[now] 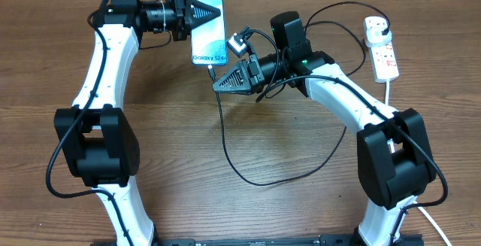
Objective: Plug charger to phone and switch on socket
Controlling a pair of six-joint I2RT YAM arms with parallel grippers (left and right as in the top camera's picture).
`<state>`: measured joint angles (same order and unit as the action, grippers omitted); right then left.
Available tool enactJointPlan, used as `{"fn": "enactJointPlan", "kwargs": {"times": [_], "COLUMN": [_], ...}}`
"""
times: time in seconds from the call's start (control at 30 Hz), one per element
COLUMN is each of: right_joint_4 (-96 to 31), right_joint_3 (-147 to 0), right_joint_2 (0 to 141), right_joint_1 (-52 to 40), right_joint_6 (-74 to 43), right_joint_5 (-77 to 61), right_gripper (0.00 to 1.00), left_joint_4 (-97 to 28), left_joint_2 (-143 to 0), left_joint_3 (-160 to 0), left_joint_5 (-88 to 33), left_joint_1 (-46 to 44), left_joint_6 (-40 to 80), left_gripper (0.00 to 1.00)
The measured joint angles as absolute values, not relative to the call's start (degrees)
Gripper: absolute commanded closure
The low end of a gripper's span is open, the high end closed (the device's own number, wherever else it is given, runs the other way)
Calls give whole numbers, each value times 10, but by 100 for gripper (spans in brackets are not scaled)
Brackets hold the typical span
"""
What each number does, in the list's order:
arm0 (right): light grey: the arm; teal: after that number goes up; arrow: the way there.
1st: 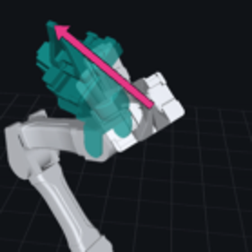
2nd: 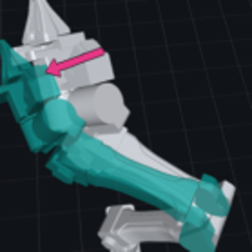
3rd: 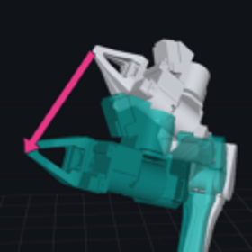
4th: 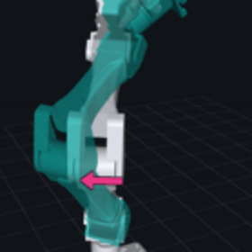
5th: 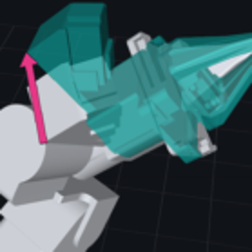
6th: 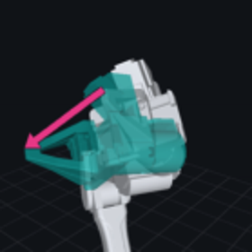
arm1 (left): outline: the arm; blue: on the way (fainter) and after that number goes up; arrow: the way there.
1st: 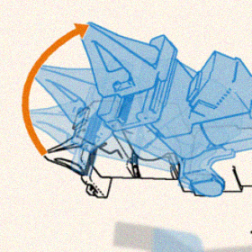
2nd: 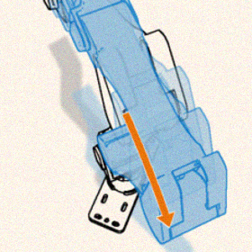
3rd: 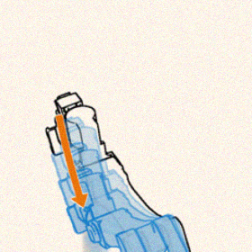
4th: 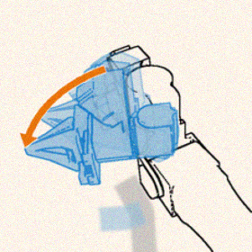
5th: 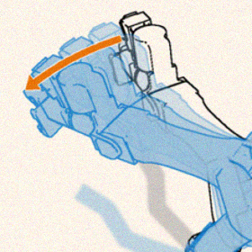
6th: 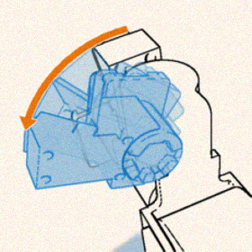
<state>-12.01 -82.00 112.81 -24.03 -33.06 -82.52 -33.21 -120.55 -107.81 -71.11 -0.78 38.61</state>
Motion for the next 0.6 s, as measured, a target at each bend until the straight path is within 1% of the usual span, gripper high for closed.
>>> {"fn": "enactJointPlan", "kwargs": {"times": [0.23,0.47,0.6], "right_joint_4": [-115,-49,-43], "right_joint_3": [-820,-819,-819], "right_joint_2": [1128,1128,1128], "right_joint_1": [-240,-240,-240], "right_joint_6": [-331,-375,-392], "right_joint_5": [-826,-827,-824], "right_gripper": [96,96,96], "left_joint_4": [-332,-332,-332], "left_joint_2": [-1206,-1206,-1206], "left_joint_3": [-1078,-1078,-1078], "left_joint_5": [-712,-712,-712], "left_joint_1": [-8,-8,-8], "left_joint_6": [386,386,386], "left_gripper": [96,95,96]}}
